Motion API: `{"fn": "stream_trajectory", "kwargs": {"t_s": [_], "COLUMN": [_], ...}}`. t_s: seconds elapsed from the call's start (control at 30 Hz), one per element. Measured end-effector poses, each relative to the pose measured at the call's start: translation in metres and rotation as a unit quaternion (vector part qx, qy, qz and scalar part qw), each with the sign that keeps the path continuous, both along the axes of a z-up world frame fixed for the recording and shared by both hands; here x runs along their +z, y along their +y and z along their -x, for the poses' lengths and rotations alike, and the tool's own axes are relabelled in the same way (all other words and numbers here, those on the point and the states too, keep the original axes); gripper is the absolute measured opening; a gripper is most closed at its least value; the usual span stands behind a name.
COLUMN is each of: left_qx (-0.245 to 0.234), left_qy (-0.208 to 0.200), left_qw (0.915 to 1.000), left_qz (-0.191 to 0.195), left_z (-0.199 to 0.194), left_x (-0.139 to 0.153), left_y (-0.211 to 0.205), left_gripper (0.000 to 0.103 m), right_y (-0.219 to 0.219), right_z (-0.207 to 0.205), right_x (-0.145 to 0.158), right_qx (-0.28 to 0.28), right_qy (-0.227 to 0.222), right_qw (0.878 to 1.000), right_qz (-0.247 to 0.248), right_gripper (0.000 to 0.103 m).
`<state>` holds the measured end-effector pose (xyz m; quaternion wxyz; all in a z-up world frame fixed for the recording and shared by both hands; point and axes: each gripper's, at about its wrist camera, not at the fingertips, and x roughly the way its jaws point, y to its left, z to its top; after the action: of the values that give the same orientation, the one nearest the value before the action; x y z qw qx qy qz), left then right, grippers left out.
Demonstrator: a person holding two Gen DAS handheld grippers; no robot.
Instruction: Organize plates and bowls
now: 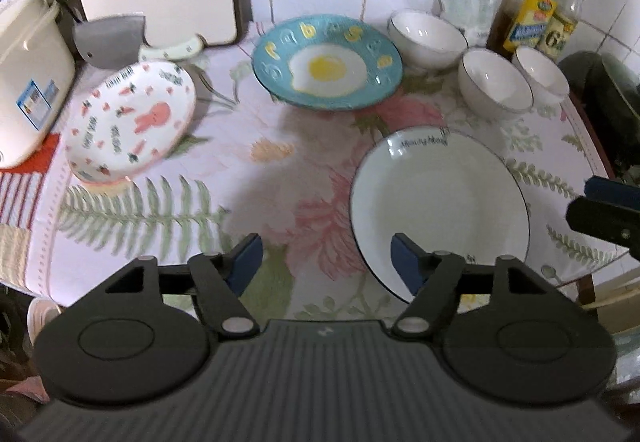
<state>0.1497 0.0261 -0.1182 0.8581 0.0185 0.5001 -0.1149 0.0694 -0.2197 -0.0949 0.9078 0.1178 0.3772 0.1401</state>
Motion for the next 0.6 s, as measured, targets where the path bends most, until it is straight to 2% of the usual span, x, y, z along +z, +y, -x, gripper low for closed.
{"fn": "stream_trajectory", "kwargs": {"t_s": [0.07, 0.13, 0.27, 0.43, 0.6], "left_qx": [0.007, 0.017, 0.044, 0.058, 0.082], "left_qy": [-0.009, -0.024, -0.055, -0.067, -0.094], "left_qw": [0.9999, 0.9991, 0.9957, 0.9931, 0.9895], "left_qz": [0.010, 0.031, 0.059, 0.078, 0.073], "left_z": [-0.004, -0.010, -0.023, -0.049, -0.078], "left_x": [0.006, 0.012, 0.021, 0.021, 0.009], "left_y": [0.009, 0.020, 0.038, 0.048, 0.049], "left_gripper": [0.075, 0.080, 0.083, 0.085, 0.085], "right_y": [0.005, 0.009, 0.013, 0.015, 0.006], "right_z": [-0.002, -0.002, -0.008, -0.034, -0.070], "right_x": [0.008, 0.017, 0.028, 0.025, 0.011], "right_qx": [0.002, 0.004, 0.003, -0.003, -0.018], "right_qy": [-0.008, -0.024, -0.047, -0.040, -0.018], "right_qw": [1.000, 1.000, 0.999, 0.998, 0.990], "right_qz": [0.004, 0.002, -0.021, -0.055, -0.138], "right_gripper": [0.066, 0.072, 0.072, 0.072, 0.072]}}
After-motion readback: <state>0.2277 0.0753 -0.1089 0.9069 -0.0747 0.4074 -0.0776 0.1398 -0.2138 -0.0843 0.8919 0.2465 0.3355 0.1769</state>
